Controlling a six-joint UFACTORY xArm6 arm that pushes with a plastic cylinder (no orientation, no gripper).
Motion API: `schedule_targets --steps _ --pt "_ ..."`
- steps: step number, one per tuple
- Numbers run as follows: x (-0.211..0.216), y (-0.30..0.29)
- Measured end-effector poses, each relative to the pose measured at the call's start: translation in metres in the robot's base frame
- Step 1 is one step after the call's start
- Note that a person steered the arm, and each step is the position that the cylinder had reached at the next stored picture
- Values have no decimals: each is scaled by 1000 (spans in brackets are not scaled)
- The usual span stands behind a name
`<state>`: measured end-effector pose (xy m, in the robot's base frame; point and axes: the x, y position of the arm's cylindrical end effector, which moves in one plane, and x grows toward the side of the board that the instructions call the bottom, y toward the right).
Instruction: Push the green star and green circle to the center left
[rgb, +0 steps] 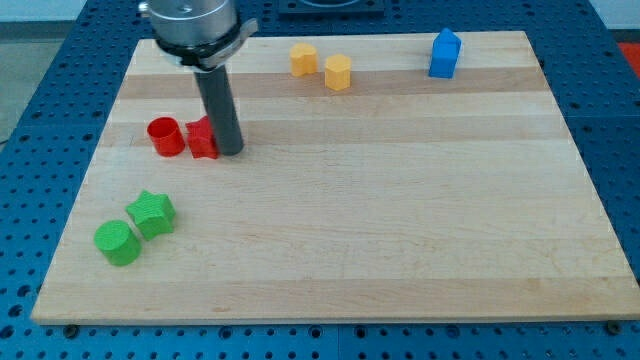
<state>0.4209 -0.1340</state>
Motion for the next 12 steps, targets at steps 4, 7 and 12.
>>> schedule_targets --steps 4,7,12 --pt "185 -99" --pt "185 -131" --pt "155 -105"
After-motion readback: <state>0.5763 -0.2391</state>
